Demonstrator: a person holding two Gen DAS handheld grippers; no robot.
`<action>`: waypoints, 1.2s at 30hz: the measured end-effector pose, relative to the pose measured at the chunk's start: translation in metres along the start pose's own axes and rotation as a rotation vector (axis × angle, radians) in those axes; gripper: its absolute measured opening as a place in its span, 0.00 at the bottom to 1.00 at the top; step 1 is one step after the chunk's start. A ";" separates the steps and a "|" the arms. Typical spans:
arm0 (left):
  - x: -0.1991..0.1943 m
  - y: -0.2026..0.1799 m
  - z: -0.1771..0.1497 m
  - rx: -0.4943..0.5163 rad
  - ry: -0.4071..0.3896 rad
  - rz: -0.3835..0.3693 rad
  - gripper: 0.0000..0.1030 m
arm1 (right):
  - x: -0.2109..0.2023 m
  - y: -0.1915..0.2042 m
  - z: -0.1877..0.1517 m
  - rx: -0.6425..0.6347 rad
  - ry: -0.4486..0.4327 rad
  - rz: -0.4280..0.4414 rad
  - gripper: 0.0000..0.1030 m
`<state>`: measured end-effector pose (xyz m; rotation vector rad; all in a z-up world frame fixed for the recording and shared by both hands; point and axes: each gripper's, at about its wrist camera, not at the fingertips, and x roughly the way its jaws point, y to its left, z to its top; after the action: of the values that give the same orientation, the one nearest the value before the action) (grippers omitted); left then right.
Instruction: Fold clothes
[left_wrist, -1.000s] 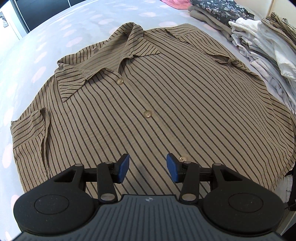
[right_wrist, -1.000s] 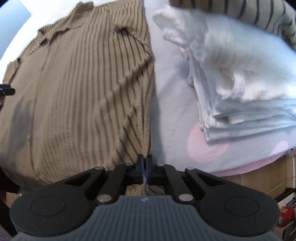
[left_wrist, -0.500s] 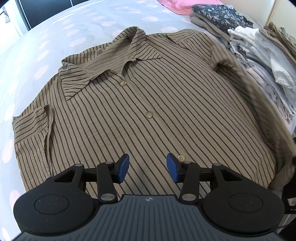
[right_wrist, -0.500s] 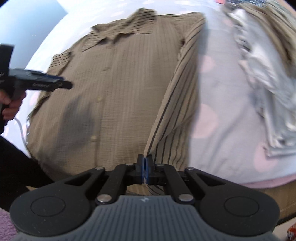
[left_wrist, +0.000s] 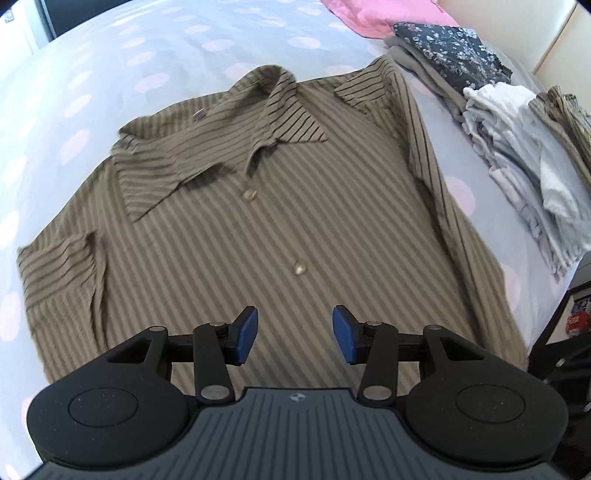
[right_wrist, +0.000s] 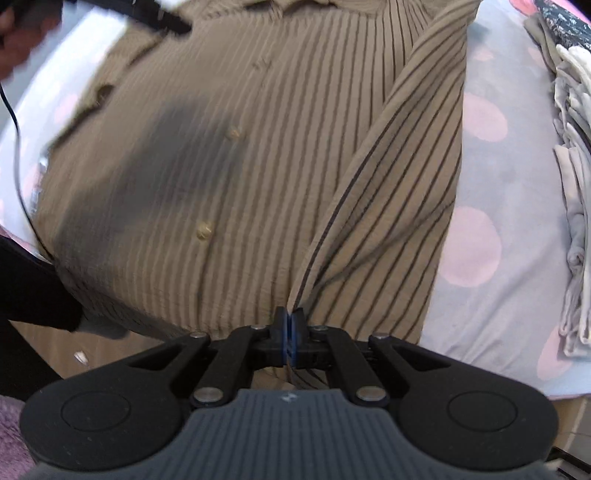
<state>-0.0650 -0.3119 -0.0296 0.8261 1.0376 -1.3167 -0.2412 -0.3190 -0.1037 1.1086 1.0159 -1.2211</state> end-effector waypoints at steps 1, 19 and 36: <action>0.003 -0.003 0.008 0.012 0.003 -0.001 0.44 | 0.005 0.000 0.001 -0.003 0.016 -0.012 0.02; 0.077 -0.064 0.128 0.178 0.055 -0.121 0.46 | 0.071 -0.015 0.033 0.109 0.289 -0.069 0.03; 0.132 -0.110 0.227 0.162 -0.039 -0.167 0.46 | 0.076 -0.017 0.032 0.134 0.323 -0.057 0.04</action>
<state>-0.1508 -0.5809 -0.0648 0.8456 0.9955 -1.5690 -0.2512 -0.3648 -0.1735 1.4222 1.2293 -1.1917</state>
